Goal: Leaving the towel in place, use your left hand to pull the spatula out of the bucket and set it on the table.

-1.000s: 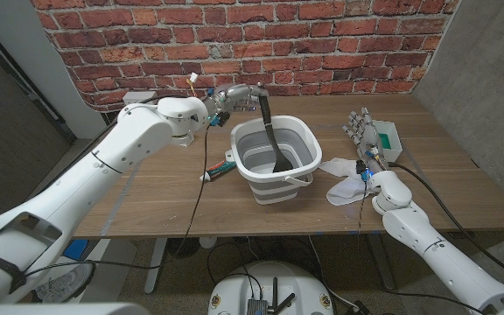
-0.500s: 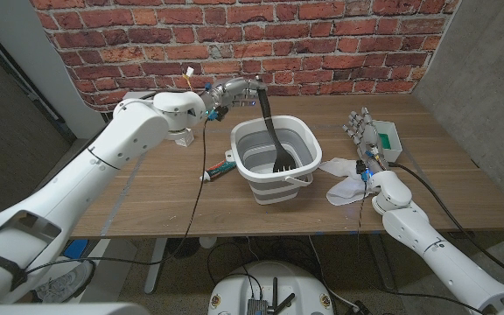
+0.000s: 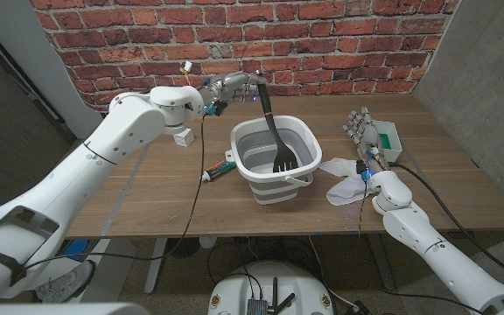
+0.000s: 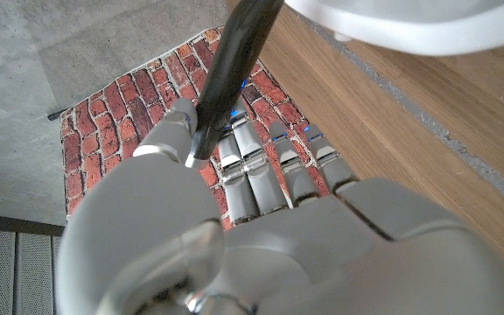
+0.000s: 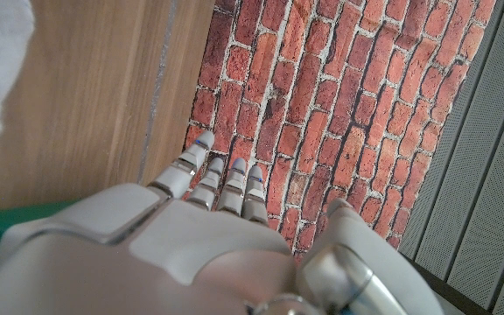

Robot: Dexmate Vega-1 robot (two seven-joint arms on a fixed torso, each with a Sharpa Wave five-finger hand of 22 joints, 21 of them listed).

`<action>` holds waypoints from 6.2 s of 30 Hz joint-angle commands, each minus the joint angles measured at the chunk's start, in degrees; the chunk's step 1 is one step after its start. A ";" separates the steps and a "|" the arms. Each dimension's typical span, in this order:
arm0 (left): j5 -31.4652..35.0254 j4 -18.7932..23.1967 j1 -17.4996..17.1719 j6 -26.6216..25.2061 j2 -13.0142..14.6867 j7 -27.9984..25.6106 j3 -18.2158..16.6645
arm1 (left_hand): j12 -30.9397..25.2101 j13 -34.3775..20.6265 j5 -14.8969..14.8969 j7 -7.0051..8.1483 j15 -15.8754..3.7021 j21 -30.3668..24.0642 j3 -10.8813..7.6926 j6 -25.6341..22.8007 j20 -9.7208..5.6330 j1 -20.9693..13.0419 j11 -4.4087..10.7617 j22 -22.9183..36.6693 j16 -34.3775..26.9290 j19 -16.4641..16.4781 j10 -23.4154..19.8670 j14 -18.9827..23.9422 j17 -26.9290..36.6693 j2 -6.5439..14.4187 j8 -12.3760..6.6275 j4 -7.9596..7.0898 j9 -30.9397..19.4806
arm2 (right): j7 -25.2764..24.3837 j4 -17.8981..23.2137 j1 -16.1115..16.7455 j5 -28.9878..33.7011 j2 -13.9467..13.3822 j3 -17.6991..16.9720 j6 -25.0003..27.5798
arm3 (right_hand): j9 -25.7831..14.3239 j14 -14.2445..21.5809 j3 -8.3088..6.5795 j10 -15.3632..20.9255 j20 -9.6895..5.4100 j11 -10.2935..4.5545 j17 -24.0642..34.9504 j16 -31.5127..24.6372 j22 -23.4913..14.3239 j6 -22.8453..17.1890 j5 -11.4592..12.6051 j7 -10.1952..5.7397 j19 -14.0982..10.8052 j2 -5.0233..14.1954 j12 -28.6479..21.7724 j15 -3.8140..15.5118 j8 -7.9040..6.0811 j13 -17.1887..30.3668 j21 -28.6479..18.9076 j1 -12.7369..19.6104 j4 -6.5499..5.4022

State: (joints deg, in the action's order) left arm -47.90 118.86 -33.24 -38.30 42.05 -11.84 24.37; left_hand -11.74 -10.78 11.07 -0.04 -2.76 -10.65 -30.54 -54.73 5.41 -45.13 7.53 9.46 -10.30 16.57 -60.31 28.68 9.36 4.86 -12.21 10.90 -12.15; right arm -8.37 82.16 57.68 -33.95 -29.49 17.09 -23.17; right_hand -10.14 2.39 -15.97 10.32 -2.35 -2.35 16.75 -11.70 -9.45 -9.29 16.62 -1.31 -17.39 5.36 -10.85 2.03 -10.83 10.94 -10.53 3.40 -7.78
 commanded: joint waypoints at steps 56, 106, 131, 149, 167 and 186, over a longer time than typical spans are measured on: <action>-8.54 2.86 -5.75 7.49 6.68 -5.67 -14.25 | 0.03 -0.28 -0.17 -1.60 -4.85 -0.35 -2.09 -1.20 -0.30 -4.04 2.90 0.14 0.11 1.40 -3.25 1.29 -0.05 5.13 0.12 -1.20 -0.61 | 0.29 0.19 -1.83 0.85 -0.44 0.82 1.78 | -0.10 -0.05 -0.96 0.26 -0.70 0.07 -0.29 -0.45 -0.11 -0.74 0.35 0.12 0.14 1.51 -0.30 0.58 -0.17 0.14 -0.18 -0.80 0.02; -4.61 2.24 -13.47 22.61 3.30 -12.70 -22.18 | 0.24 -0.33 -0.22 -1.27 -5.54 -0.17 -2.34 -1.16 -0.80 -3.80 3.17 0.14 0.16 1.39 -3.04 1.68 -0.06 5.00 0.19 -1.19 -0.89 | 2.19 -1.89 -4.53 0.29 -0.25 1.56 2.52 | -0.10 -0.14 -1.26 0.20 -0.63 0.03 -0.51 -0.54 -0.11 -0.78 0.29 0.13 0.20 1.40 -0.30 0.65 -0.15 0.14 -0.17 -0.96 -0.01; -3.81 3.81 -15.35 16.74 7.33 -16.06 -26.50 | 0.26 -0.37 -0.24 -0.95 -5.56 -0.21 -2.40 -1.08 -1.11 -3.54 3.17 0.15 0.22 1.58 -3.02 1.69 -0.08 4.87 0.19 -1.21 -0.99 | 3.03 -2.11 -5.16 0.53 -0.48 1.99 2.55 | -0.10 -0.13 -1.38 0.29 -0.64 0.04 -0.60 -0.59 -0.11 -0.77 0.26 0.10 0.20 1.34 -0.33 0.65 -0.14 0.14 -0.18 -1.02 0.00; -0.34 3.34 -11.15 9.56 12.73 -14.72 -23.55 | 0.34 -0.40 -0.24 -0.94 -5.62 -0.14 -2.46 -0.87 -1.25 -3.42 3.21 0.15 0.22 1.40 -2.83 1.65 -0.08 4.89 0.25 -1.22 -1.06 | 2.92 -3.21 -5.47 0.66 0.28 2.52 2.50 | -0.11 -0.15 -1.48 0.28 -0.68 0.05 -0.66 -0.62 -0.11 -0.81 0.23 0.27 0.17 1.30 -0.33 0.64 -0.15 0.14 -0.19 -1.09 -0.02; 5.19 3.34 -1.57 -1.09 17.63 -9.09 -14.96 | 0.16 -0.42 -0.20 -1.17 -5.64 -0.15 -2.60 -1.15 -1.32 -3.31 3.11 0.14 0.08 1.43 -3.16 2.08 -0.02 5.08 0.13 -1.26 -1.13 | 2.76 -2.85 -5.97 0.53 0.18 2.58 3.36 | -0.11 -0.15 -1.55 0.20 -0.69 0.04 -0.70 -0.66 -0.11 -0.84 0.21 0.23 0.17 1.28 -0.30 0.68 -0.15 0.14 -0.19 -1.16 -0.05; 14.80 4.63 2.71 -4.15 20.21 -2.55 -8.08 | 0.33 -0.44 -0.19 -0.90 -5.82 0.04 -2.61 -1.06 -1.54 -3.39 3.18 0.13 0.21 0.87 -2.80 1.90 -0.06 4.82 0.17 -1.03 -1.19 | 3.63 -3.63 -5.99 0.17 0.18 2.82 3.36 | -0.11 -0.13 -1.64 0.26 -0.69 0.08 -0.74 -0.70 -0.11 -0.82 0.19 0.29 0.16 1.27 -0.33 0.68 -0.14 0.14 -0.19 -1.23 -0.08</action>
State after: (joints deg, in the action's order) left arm -40.23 122.43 -33.52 -39.18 60.72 -18.44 12.11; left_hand -11.32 -11.07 10.62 -0.53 -2.87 -10.65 -31.17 -55.07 3.93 -44.60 7.54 9.45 -10.31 17.47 -60.30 30.21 9.21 5.38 -11.76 11.53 -13.19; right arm -5.15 78.85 51.78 -33.52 -29.23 19.75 -20.02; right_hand -10.15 2.39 -17.34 10.32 -2.35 -2.35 15.97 -12.14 -9.45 -9.60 16.62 -1.00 -17.39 4.92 -10.85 2.03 -10.83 10.95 -10.53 2.50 -7.85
